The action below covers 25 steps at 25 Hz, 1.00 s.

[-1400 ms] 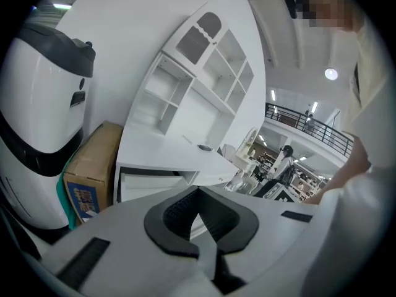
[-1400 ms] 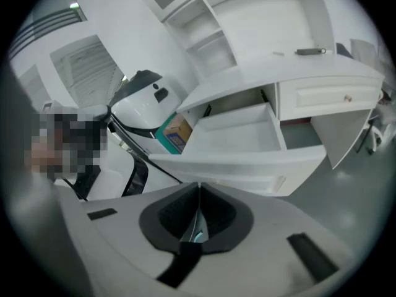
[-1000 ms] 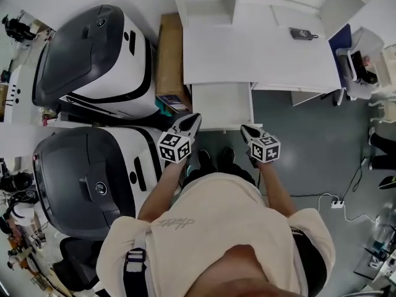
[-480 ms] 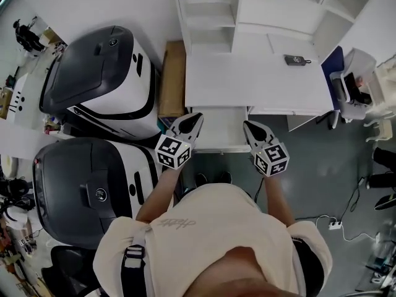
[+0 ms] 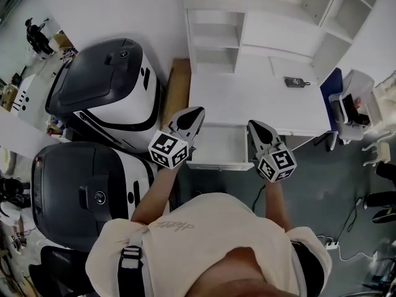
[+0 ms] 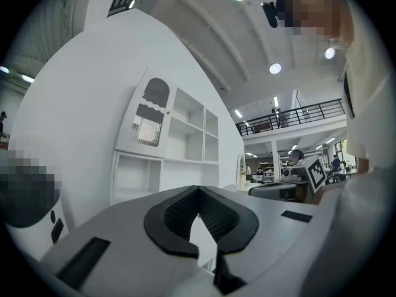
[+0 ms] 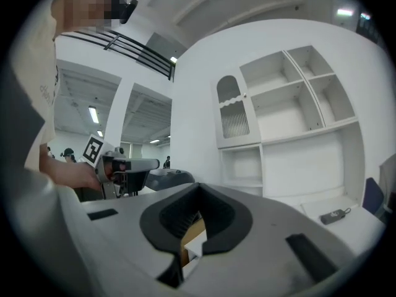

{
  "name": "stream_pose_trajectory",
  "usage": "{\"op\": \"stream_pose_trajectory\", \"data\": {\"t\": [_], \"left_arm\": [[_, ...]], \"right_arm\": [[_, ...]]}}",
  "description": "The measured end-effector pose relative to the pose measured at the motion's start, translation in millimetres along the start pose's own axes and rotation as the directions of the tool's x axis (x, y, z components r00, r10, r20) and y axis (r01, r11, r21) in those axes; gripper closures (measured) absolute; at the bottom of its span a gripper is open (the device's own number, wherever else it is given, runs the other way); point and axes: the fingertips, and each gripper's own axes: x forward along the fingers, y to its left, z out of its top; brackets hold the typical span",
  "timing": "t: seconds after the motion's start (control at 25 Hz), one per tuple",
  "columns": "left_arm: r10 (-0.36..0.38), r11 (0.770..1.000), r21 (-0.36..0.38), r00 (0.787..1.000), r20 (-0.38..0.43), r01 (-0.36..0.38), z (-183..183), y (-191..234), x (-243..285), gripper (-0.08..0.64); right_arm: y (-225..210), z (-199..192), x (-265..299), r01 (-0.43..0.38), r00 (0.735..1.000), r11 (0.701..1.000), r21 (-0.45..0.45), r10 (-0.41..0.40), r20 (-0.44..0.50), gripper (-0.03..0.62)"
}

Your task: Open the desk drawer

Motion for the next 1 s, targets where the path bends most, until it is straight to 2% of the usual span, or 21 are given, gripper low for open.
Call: {"op": "stream_pose_trajectory", "data": {"t": [0.16, 0.24, 0.44, 0.68, 0.84, 1.0], "left_arm": [[-0.012, 0.996, 0.093, 1.000, 0.006, 0.011, 23, 5, -2, 0.560], [0.000, 0.994, 0.111, 1.000, 0.024, -0.002, 35, 14, -4, 0.560], [0.051, 0.997, 0.059, 0.995, 0.088, -0.056, 46, 27, -17, 0.560], [0.041, 0.996, 0.080, 0.998, 0.052, -0.045, 25, 10, -22, 0.560], [0.022, 1.000, -0.009, 0.998, 0.050, -0.022, 6, 3, -21, 0.560], [0.034, 0.999, -0.012, 0.999, 0.038, -0.034, 2, 3, -21, 0.560]], "right_arm": [[0, 20, 3, -0.019, 0.999, 1.000, -0.019, 0.020, 0.029, 0.600], [1, 26, 4, -0.028, 0.999, 0.999, -0.026, 0.030, 0.041, 0.600], [8, 42, 2, -0.056, 0.993, 0.998, 0.007, 0.055, 0.103, 0.600], [11, 37, -3, -0.050, 0.993, 0.998, 0.031, 0.047, 0.113, 0.600], [14, 33, -4, -0.075, 0.991, 0.996, 0.045, 0.069, 0.114, 0.600], [14, 29, -10, -0.055, 0.994, 0.998, 0.029, 0.052, 0.101, 0.600]]}}
